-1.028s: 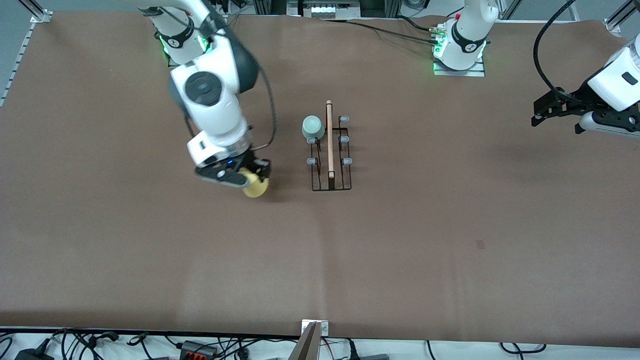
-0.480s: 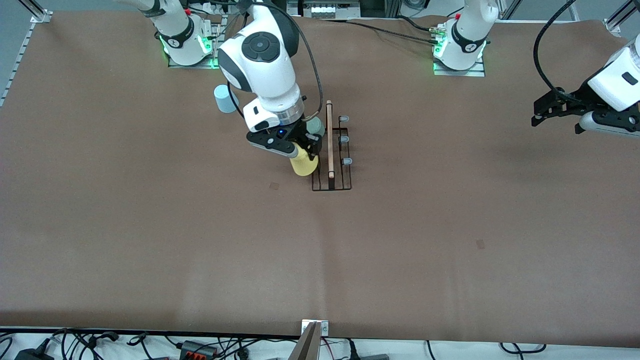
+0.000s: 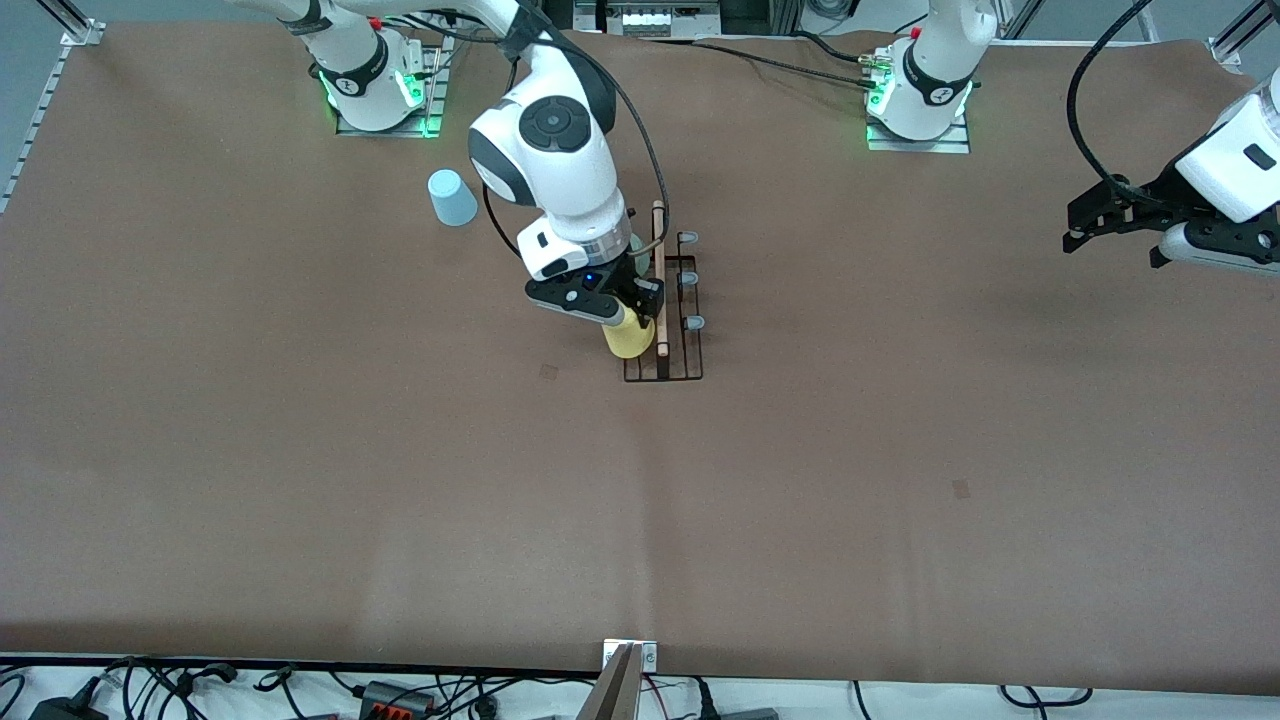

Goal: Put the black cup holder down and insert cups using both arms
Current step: 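Lower the yellow cup onto a rack peg and open the right gripper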

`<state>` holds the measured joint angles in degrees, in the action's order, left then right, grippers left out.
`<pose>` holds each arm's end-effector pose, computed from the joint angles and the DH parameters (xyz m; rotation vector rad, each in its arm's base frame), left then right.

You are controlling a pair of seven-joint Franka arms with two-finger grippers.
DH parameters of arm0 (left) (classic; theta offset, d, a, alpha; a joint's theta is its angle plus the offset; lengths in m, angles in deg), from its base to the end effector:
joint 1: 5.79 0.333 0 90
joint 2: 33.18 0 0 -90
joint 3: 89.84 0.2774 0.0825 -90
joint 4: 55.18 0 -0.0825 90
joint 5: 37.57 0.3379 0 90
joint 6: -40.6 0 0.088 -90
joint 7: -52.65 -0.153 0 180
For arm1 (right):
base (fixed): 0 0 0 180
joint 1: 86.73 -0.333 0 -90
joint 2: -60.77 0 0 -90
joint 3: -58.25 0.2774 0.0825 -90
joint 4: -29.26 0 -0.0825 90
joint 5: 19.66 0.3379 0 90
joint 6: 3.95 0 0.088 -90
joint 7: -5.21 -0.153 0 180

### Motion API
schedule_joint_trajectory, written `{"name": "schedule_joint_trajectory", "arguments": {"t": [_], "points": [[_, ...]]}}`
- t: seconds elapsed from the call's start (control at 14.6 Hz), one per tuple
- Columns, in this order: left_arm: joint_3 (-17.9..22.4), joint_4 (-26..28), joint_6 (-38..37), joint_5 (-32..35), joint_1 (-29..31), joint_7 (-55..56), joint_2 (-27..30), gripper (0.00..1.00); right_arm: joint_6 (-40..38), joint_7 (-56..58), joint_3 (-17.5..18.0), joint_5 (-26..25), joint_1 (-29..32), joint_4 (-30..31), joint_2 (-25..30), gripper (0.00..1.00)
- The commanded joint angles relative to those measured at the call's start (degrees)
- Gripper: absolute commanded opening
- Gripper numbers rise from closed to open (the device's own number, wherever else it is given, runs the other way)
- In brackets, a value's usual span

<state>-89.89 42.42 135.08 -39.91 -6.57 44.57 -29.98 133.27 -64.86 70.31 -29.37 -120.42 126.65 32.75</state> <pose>0.4982 -0.0132 0.5182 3.0921 -0.2360 0.0061 0.4621 0.4494 0.2848 -2.9209 0.5125 -0.2150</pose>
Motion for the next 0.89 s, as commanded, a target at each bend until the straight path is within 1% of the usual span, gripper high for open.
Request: {"name": "schedule_joint_trajectory", "arguments": {"t": [0.0,0.07,0.14,0.34,0.55,0.69,0.82], "points": [[-0.2,-1.3,-1.1,0.8,0.2,0.6,-0.3,1.00,0.1,-1.4,0.2,-1.5,-0.4,-1.0,-1.2,0.40],[-0.2,-1.3,-1.1,0.8,0.2,0.6,-0.3,1.00,0.1,-1.5,0.2,-1.5,-0.4,-0.8,-1.2,0.76],[-0.2,-1.3,-1.1,0.8,0.2,0.6,-0.3,1.00,0.1,-1.6,0.2,-1.5,-0.5,-0.7,-1.4,1.00],[-0.2,-1.3,-1.1,0.8,0.2,0.6,-0.3,1.00,-0.4,-0.3,0.2,-1.2,0.0,-1.5,-0.5,1.00],[-0.2,-1.3,-1.1,0.8,0.2,0.6,-0.3,1.00,-2.7,2.5,0.2,-0.6,3.5,-2.4,4.4,1.00],[-0.2,-1.3,-1.1,0.8,0.2,0.6,-0.3,1.00,-9.5,10.3,0.8,-0.4,7.7,-1.8,9.5,1.00],[-0.2,-1.3,-1.1,0.8,0.2,0.6,-0.3,1.00,-17.0,19.2,1.4,0.6,13.5,-1.8,13.5,1.00]]}}
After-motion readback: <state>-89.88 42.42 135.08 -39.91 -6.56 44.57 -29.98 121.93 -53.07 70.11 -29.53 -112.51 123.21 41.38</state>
